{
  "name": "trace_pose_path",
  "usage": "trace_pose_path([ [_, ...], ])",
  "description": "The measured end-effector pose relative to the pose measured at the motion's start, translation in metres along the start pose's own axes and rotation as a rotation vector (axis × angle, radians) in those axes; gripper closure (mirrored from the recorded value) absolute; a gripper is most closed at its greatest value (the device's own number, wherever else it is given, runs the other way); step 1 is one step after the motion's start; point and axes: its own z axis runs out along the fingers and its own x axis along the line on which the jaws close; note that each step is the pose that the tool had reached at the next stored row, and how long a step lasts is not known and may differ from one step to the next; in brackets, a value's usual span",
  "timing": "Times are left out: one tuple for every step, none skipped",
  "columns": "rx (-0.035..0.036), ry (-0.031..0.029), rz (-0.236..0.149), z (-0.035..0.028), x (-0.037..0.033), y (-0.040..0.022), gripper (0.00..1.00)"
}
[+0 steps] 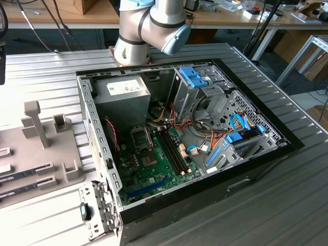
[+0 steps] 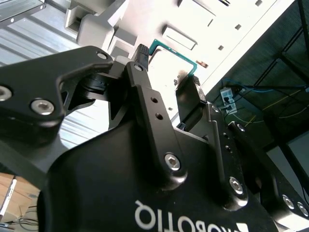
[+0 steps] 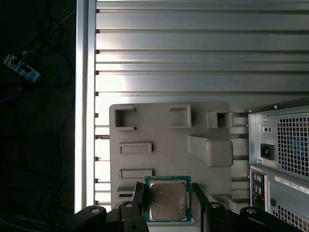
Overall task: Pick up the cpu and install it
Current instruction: 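Pick up the cpu and move it towards the insertion slot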
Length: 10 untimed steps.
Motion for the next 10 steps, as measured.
trace_pose_path([
  [-0.0001,-0.0001,0.000,0.0001,-0.0004,0.0000,0.53],
  [-0.0001,-0.0001,0.000,0.0001,-0.0006,0.0000,0.53],
  [0.0000,-0.0001,0.000,0.0001,-0.0007,0.0000,0.53],
  [0.0000,0.0000,0.000,0.0000,-0.0009,0.0000,0.53],
  [0.0000,0.0000,0.000,0.0000,-0.0011,0.0000,0.53],
  [0.0000,0.0000,0.000,0.0000,-0.0014,0.0000,0.53],
  [0.0000,-0.0001,0.000,0.0001,-0.0016,0.0000,0.53],
  [-0.0001,-0.0001,0.000,0.0001,-0.0018,0.0000,0.53],
  [0.0000,-0.0001,0.000,0.0001,-0.0021,0.0000,0.53],
  [-0.0001,-0.0001,0.000,0.0001,-0.0024,0.0000,0.53],
])
